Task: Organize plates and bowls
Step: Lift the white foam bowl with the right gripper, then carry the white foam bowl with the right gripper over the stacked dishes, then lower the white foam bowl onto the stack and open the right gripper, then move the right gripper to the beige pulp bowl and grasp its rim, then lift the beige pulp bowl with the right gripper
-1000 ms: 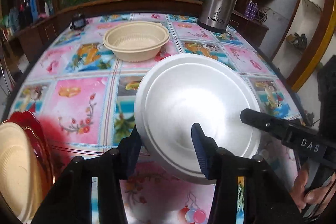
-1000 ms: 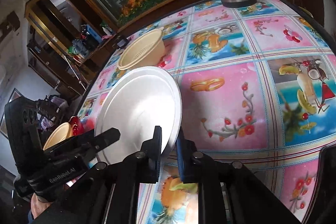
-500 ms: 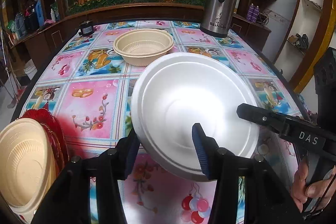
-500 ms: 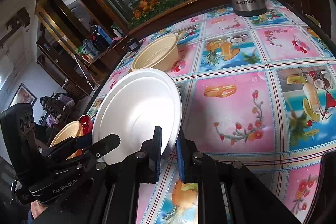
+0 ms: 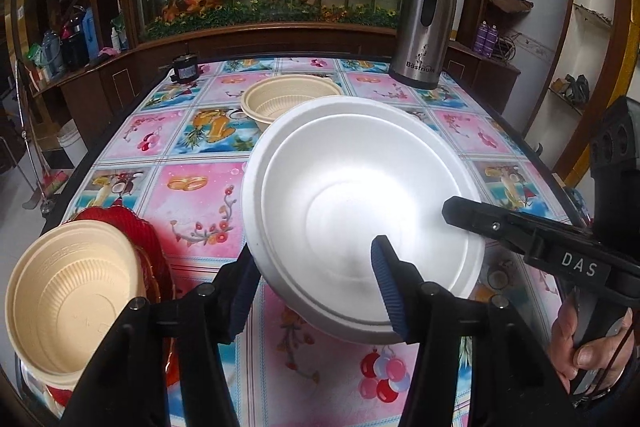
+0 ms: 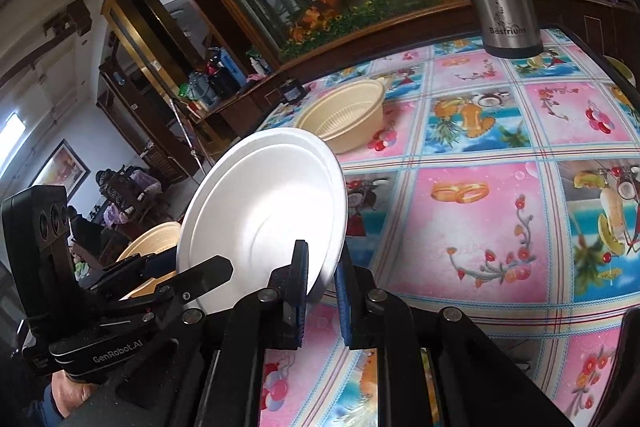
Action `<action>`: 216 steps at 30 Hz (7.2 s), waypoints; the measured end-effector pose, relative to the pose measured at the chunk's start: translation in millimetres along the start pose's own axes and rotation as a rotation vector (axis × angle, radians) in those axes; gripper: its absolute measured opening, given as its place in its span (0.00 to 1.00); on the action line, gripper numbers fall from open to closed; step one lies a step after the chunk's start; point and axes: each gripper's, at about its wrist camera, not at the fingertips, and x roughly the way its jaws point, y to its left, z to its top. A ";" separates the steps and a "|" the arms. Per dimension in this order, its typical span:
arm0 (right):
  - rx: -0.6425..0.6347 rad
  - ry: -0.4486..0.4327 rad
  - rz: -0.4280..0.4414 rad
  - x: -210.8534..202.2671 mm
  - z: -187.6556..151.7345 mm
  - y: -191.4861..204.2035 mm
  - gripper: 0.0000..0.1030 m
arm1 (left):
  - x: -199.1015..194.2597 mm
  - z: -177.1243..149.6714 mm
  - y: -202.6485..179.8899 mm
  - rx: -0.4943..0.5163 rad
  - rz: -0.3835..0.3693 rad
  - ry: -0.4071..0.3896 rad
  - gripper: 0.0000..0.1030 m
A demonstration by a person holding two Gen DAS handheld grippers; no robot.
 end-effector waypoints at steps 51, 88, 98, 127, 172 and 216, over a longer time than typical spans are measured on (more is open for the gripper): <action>-0.153 0.180 0.112 96.3 12.4 182.6 0.15 | -105.8 -35.3 182.7 -0.321 0.093 -0.161 0.56; -0.201 0.224 0.078 122.3 4.1 209.6 0.15 | -95.4 -55.7 206.2 -0.367 0.077 -0.131 0.56; -0.180 0.255 0.068 132.9 2.2 202.1 0.15 | -87.5 -55.8 209.9 -0.371 0.078 -0.096 0.56; -0.197 0.275 0.073 129.8 -7.4 207.1 0.17 | -85.3 -63.0 205.7 -0.380 0.051 -0.086 0.70; 0.005 0.124 -0.238 119.2 124.3 52.0 0.19 | -83.3 -49.0 37.8 0.003 -0.166 -0.049 0.81; -0.223 0.401 -0.224 62.7 14.1 57.5 0.21 | -76.4 -61.0 8.9 0.026 -0.235 0.015 0.81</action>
